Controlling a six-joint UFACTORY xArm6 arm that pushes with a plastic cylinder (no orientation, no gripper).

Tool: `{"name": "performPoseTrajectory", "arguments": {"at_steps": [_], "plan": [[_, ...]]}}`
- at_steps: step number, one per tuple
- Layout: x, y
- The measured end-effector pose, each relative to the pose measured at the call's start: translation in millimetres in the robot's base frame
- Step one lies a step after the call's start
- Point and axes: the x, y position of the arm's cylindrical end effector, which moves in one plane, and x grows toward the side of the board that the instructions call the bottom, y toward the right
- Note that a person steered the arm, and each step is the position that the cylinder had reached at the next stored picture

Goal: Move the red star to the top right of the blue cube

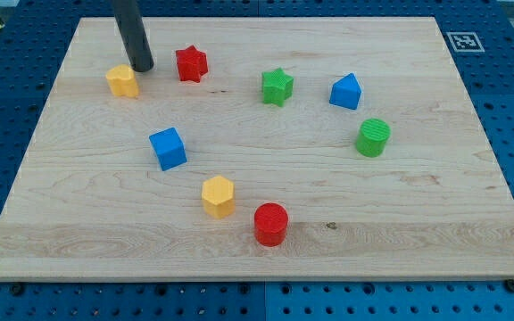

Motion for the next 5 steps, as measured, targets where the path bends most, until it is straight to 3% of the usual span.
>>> {"name": "performPoseTrajectory", "arguments": {"at_steps": [2,5], "plan": [[-28,42],[-4,103]]}}
